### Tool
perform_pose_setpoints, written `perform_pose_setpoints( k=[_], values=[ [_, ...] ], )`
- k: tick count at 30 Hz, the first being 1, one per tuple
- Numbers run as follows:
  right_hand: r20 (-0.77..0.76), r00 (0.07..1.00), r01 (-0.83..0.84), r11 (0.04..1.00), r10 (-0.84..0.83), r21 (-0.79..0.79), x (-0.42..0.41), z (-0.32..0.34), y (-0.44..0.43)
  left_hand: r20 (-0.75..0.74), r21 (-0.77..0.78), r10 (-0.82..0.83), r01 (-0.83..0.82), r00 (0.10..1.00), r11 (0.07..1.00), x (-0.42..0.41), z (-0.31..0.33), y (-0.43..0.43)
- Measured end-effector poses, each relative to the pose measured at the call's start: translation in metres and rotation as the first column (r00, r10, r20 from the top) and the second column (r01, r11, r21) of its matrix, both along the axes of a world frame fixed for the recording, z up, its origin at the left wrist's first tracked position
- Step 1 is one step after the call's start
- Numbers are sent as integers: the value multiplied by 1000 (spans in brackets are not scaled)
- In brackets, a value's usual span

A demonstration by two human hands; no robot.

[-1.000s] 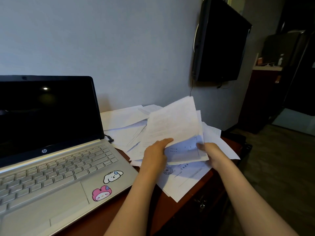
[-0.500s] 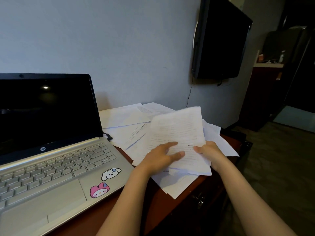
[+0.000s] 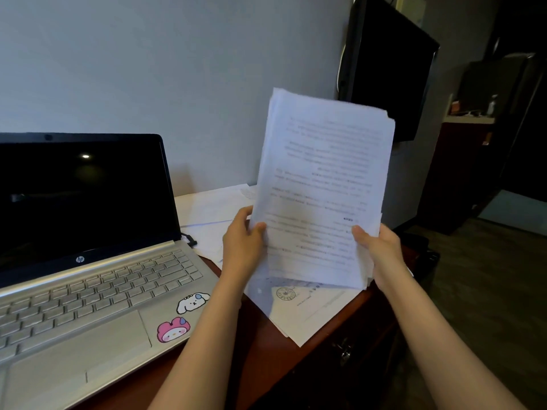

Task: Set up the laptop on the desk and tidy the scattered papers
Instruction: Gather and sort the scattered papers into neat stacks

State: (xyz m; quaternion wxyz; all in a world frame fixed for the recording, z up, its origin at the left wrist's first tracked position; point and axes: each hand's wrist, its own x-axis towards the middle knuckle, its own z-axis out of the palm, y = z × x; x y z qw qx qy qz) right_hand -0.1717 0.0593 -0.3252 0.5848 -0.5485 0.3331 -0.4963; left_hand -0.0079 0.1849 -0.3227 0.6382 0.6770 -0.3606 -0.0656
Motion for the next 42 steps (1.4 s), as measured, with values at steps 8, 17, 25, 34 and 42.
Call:
perform_pose_setpoints(
  k=[8,17,25,34,42],
  values=[
    [46,993,119,968,-111,-221,3,14,8,-20,-187,-80,75,997,980,-1,5,5],
    [82,993,94,986,-83,-139,14,15,8,-66,-268,-116,94,991,959,-6,12,7],
    [70,993,105,979,-94,-174,19,19,5,-100,-340,-159,116,982,933,-7,19,10],
    [107,986,146,974,-129,-175,14,32,8,-48,-367,-133,106,990,924,-6,36,7],
    [97,993,76,991,-65,-109,13,28,9,-310,-242,-363,296,879,924,2,42,13]
  ],
)
